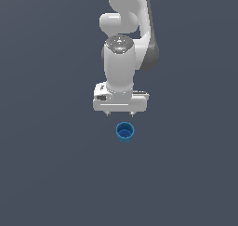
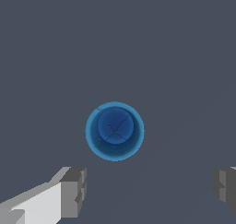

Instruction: Pick up the object and move it to a goal position.

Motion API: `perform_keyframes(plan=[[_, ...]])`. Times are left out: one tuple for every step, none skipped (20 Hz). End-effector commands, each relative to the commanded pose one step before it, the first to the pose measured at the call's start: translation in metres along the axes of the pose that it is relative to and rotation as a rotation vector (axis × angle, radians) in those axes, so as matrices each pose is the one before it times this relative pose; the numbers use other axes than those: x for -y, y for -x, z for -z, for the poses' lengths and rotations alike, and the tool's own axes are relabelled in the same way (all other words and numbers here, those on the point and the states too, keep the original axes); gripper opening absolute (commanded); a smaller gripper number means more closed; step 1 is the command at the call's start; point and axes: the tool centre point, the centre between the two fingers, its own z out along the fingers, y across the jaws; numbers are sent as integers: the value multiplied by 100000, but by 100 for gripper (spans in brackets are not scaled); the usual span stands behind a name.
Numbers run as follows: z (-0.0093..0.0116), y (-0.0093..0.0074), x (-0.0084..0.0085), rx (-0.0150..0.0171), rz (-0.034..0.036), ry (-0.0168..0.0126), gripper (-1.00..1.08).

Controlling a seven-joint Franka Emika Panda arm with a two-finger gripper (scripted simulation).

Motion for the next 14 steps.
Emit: perform_keyframes(plan=[[0, 0, -1, 0, 0, 0, 28], [-9, 16, 41, 56, 172, 24, 28], [-29, 44, 116, 164, 491, 60, 28], [-44, 66, 172, 243, 746, 69, 28], [-50, 70, 185, 259, 828, 31, 28], [-44, 56, 146, 202, 695, -36, 28], [-38, 41, 109, 145, 562, -104, 28], [-32, 28, 72, 90, 437, -172, 28], [-28, 17, 40, 41, 335, -240, 28], [-27, 10, 19, 3, 279, -314, 28], [-30, 9, 15, -9, 300, -373, 28], [-40, 18, 39, 19, 432, -408, 28], [-48, 25, 59, 40, 549, -450, 28], [-53, 25, 59, 29, 592, -513, 28]])
